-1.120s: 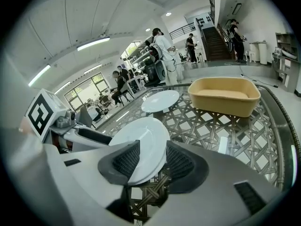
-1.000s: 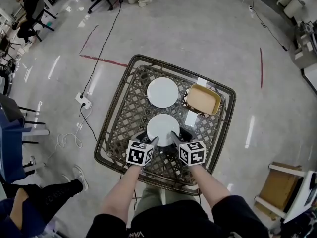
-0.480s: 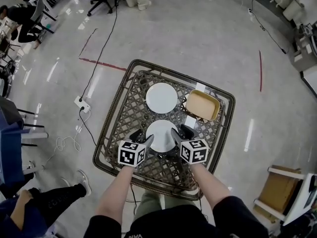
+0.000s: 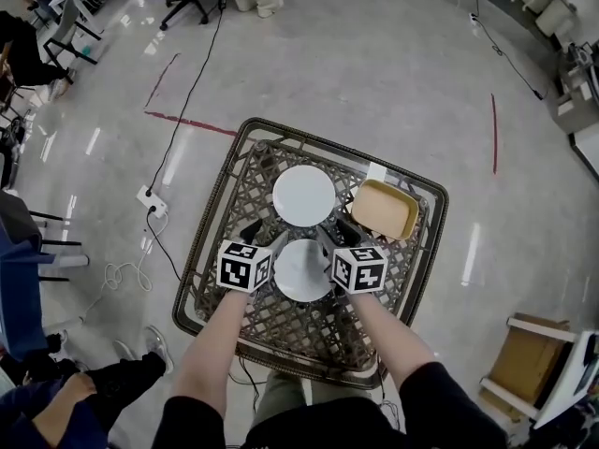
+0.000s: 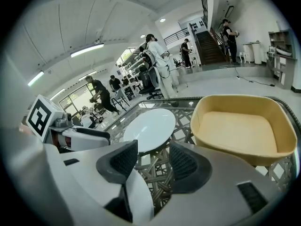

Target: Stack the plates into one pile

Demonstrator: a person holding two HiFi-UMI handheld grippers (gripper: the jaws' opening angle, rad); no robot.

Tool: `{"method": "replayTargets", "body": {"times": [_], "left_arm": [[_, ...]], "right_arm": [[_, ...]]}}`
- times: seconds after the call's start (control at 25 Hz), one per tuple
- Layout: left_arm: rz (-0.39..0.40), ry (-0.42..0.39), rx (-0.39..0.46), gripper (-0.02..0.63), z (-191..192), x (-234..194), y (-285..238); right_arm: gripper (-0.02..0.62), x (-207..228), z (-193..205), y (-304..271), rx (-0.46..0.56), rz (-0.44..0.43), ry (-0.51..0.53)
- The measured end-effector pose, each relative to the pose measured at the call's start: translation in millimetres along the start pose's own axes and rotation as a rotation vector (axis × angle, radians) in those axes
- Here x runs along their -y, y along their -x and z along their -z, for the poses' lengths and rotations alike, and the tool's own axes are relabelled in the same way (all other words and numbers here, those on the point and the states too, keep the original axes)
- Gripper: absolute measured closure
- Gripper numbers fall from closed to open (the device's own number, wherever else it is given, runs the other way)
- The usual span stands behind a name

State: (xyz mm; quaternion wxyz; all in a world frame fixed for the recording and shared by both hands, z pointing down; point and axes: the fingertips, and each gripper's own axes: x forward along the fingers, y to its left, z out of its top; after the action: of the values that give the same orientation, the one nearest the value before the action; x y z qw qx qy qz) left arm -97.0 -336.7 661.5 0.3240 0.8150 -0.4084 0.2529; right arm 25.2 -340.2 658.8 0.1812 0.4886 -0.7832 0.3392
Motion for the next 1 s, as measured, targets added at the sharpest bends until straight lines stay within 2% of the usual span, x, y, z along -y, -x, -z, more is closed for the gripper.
{"method": "replayTargets", "body": {"times": [0.16,0.56,0.68,1.0], "left_arm": [[0.025,-0.06,-0.018,0.347,-20,-6,-17],[0.082,-0.101,-0.11,0.325,-37,-22,-52],[0.096,-0.095,-0.145,0.325,-37,-23,-59],[0.113,-0.092,-0.14,0.325,-39,-17,-61]], "right_arm": [[0.377,-1,-5,-17,-0.025,0.02,0.007],[0.362,8,-12,-35,-0.027,0.037,-0.059],[0.362,10,-15,-35,-0.032,0.043,-0.063],[0.364,9,-17,-35,-0.027,0.026,-0.062]]}}
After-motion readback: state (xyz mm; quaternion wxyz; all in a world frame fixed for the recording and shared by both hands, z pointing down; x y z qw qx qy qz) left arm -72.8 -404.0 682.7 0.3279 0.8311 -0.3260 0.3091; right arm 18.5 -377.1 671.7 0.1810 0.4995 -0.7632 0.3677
